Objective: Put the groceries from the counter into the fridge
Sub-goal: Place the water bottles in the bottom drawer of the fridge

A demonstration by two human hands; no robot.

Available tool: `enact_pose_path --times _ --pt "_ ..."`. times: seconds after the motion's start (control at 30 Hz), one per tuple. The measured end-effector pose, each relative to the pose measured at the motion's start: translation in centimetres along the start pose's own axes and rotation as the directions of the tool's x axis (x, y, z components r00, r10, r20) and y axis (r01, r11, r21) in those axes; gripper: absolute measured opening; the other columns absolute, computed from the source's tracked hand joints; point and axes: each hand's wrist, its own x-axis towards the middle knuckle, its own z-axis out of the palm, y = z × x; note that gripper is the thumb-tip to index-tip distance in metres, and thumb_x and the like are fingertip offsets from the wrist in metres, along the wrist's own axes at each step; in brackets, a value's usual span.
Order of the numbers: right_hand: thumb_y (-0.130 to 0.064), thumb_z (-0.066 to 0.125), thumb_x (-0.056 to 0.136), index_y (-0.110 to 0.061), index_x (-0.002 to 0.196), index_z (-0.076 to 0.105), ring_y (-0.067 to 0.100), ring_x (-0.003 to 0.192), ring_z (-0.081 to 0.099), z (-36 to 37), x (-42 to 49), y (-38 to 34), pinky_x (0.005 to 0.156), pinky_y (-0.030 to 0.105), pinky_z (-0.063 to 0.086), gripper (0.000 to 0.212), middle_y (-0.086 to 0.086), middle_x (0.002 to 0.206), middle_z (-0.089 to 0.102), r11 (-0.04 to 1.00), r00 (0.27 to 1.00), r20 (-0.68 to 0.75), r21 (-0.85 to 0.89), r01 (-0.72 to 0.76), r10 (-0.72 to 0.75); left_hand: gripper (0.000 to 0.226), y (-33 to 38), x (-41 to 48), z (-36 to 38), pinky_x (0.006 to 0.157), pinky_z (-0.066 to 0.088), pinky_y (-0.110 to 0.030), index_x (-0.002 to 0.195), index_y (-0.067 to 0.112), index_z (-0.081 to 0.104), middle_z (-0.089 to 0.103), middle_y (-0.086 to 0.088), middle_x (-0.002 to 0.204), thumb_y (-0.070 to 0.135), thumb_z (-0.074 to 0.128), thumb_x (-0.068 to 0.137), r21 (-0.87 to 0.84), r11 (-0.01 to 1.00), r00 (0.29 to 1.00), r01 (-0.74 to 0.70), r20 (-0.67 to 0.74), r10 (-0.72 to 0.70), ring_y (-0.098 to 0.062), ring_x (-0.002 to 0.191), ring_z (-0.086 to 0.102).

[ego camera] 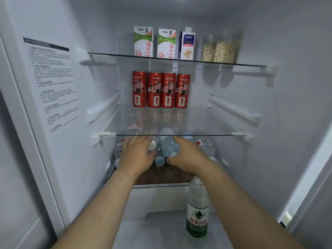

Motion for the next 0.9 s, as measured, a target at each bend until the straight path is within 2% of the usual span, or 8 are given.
enact_pose_path --times 0.07,0.1,0.17,0.23,0.33,0.5,0.67,0.9 --pt "-0.027 0.080 0.076 -0.031 0.119 0.055 0.013 0.097 0.056 -0.2 1.0 0.0 0.084 0.030 0.051 0.049 -0.008 0.111 0.059 0.999 0.999 0.037 0.039 -0.022 0.021 0.028 -0.3 0.2 0.0 0.100 0.038 -0.038 0.115 0.033 0.066 0.065 0.010 0.122 0.035 0.061 0.087 0.012 1.000 1.000 0.010 0.019 -0.010 -0.019 0.116 0.055" --pt "-0.028 0.081 0.075 -0.033 0.119 0.055 0.013 0.098 0.057 -0.3 1.3 0.2 0.083 0.032 0.054 0.051 -0.009 0.111 0.059 0.997 0.998 0.055 0.070 -0.036 0.033 0.033 -0.4 0.2 -0.1 0.104 0.035 -0.039 0.124 0.033 0.063 0.061 0.010 0.130 0.035 0.060 0.091 0.019 0.999 0.999 0.028 0.038 -0.029 -0.020 0.123 0.051" --pt "-0.026 0.081 0.077 -0.036 0.126 0.053 0.013 0.099 0.056 -0.8 1.7 0.8 0.073 0.024 0.051 0.057 -0.011 0.109 0.057 0.991 0.994 0.098 0.122 -0.051 0.039 0.039 -0.6 0.1 -0.2 0.110 0.031 -0.040 0.132 0.035 0.058 0.053 0.008 0.141 0.036 0.059 0.094 0.007 0.998 0.996 0.061 0.062 -0.062 -0.021 0.130 0.044" --pt "-0.024 0.080 0.079 -0.039 0.130 0.052 0.011 0.100 0.056 -1.2 2.1 1.6 0.078 0.024 0.048 0.060 -0.015 0.105 0.055 0.984 0.991 0.130 0.169 -0.059 0.037 0.038 -1.1 0.1 -0.1 0.111 0.034 -0.043 0.131 0.037 0.060 0.049 0.007 0.144 0.037 0.061 0.093 -0.064 0.995 0.996 0.080 0.056 -0.076 -0.022 0.132 0.041" --pt "-0.023 0.083 0.076 -0.047 0.131 0.050 0.011 0.104 0.060 -1.0 3.0 2.8 0.093 0.036 0.052 0.069 -0.018 0.107 0.059 0.971 0.993 0.110 0.229 -0.063 0.038 0.035 -1.4 0.3 0.2 0.110 0.038 -0.046 0.126 0.036 0.064 0.044 0.005 0.147 0.038 0.065 0.091 -0.196 0.971 0.990 0.139 0.063 -0.129 -0.021 0.134 0.039" --pt "-0.022 0.083 0.075 -0.049 0.132 0.049 0.013 0.107 0.061 -0.4 4.0 3.7 0.093 0.033 0.051 0.072 -0.017 0.113 0.057 0.946 0.996 0.081 0.321 -0.049 0.024 0.030 -1.3 0.6 0.5 0.111 0.035 -0.044 0.118 0.034 0.070 0.044 0.004 0.148 0.037 0.068 0.089 -0.217 0.965 0.989 0.148 0.008 -0.150 -0.021 0.136 0.036" --pt "-0.028 0.085 0.071 -0.052 0.123 0.055 0.013 0.111 0.061 0.6 5.1 4.1 0.097 0.043 0.053 0.065 -0.015 0.123 0.062 0.925 0.998 0.054 0.378 -0.032 0.012 0.029 -1.5 0.7 0.8 0.111 0.034 -0.047 0.116 0.033 0.071 0.043 0.005 0.149 0.037 0.069 0.088 -0.233 0.964 0.990 0.128 -0.024 -0.137 -0.020 0.137 0.035" --pt "-0.026 0.078 0.083 -0.046 0.135 0.046 0.008 0.116 0.045 0.5 5.4 3.9 0.090 0.026 0.043 0.064 -0.018 0.128 0.047 0.941 0.999 0.049 0.337 -0.017 0.000 0.028 -1.5 0.7 1.1 0.108 0.038 -0.044 0.115 0.037 0.071 0.040 0.008 0.150 0.041 0.067 0.088 -0.233 0.958 0.985 0.166 -0.016 -0.174 -0.021 0.134 0.038"
